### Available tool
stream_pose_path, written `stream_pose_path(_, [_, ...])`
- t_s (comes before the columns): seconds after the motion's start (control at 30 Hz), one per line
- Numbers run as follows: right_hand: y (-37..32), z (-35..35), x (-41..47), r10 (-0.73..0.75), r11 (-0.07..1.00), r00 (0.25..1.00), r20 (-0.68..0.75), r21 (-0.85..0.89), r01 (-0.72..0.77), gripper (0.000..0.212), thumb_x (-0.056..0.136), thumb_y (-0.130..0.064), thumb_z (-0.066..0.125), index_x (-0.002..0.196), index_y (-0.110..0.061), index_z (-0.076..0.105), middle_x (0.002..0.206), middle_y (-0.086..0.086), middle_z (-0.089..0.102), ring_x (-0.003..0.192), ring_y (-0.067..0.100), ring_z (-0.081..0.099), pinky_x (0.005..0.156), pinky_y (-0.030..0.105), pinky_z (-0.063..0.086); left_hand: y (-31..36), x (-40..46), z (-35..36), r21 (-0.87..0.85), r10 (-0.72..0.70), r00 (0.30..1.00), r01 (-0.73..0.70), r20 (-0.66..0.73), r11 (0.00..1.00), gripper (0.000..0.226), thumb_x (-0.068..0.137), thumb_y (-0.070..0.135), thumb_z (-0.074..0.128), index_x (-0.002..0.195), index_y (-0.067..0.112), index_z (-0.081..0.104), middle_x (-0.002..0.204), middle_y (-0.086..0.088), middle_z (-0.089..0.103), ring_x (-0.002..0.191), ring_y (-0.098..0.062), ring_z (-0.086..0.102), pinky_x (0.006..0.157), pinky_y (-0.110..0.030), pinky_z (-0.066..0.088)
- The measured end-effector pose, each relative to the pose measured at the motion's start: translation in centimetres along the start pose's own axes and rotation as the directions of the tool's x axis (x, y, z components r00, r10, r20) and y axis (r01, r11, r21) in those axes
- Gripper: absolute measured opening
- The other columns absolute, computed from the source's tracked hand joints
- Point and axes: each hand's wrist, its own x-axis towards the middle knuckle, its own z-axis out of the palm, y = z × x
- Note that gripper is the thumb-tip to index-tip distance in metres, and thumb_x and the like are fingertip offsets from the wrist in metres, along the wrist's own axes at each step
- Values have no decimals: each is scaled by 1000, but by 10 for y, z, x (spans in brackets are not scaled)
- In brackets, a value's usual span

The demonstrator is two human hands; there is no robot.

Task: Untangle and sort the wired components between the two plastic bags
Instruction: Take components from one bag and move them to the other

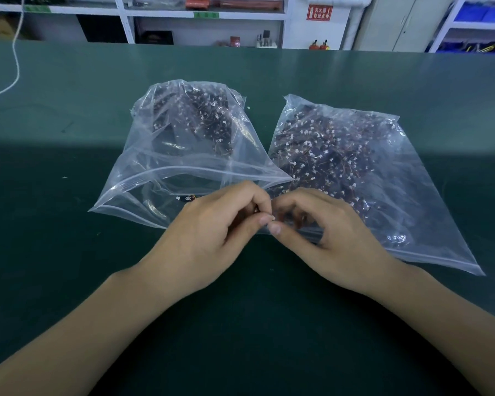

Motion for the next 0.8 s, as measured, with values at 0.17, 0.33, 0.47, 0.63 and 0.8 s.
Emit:
stream_pose_path(0.17, [4, -2, 2, -6, 999, 1000, -5, 51, 6, 9, 105, -19, 63, 104, -14, 70, 95, -11, 67, 89, 17, 64, 81, 22, 46, -4, -2, 1, 56, 31, 997, -34, 69, 998, 25, 103, 17, 60, 121, 34, 59, 103, 19, 52, 89, -13, 60, 72, -19, 42])
stream_pose_path(0.33, [4, 0, 2, 4, 995, 999, -40, 103, 0, 16, 100, -29, 70, 96, -14, 74, 86, -10, 67, 81, 18, 65, 75, 21, 47, -2, -3, 1, 30, 46, 993, -50, 112, 998, 32, 102, 19, 59, 122, 42, 51, 107, 18, 55, 89, -18, 62, 70, -19, 46])
stream_pose_path(0.47, [3, 0, 3, 26, 988, 997, -72, 157, -15, 16, 97, -31, 72, 95, -16, 76, 86, -10, 70, 79, 16, 67, 73, 18, 46, -4, -3, 2, -20, 12, 994, -10, 106, 1000, 32, 100, 24, 61, 120, 43, 44, 105, 18, 59, 90, -11, 64, 70, -15, 47])
stream_pose_path(0.63, [2, 0, 2, 31, 984, 997, -78, 177, -16, 13, 96, -28, 76, 92, -16, 77, 86, -8, 72, 78, 18, 67, 71, 25, 50, -7, -3, 5, 32, 28, 996, -31, 88, 999, 31, 100, 24, 65, 117, 42, 47, 105, 24, 59, 91, -6, 63, 71, -10, 44])
stream_pose_path(0.8, [4, -1, 3, 18, 989, 994, -109, 146, -2, 5, 96, -21, 77, 95, -16, 79, 87, -8, 73, 77, 21, 66, 70, 30, 51, -7, -2, 3, 19, 36, 998, -36, -46, 999, 34, 99, 20, 66, 123, 40, 52, 105, 20, 61, 90, -16, 66, 68, -22, 51])
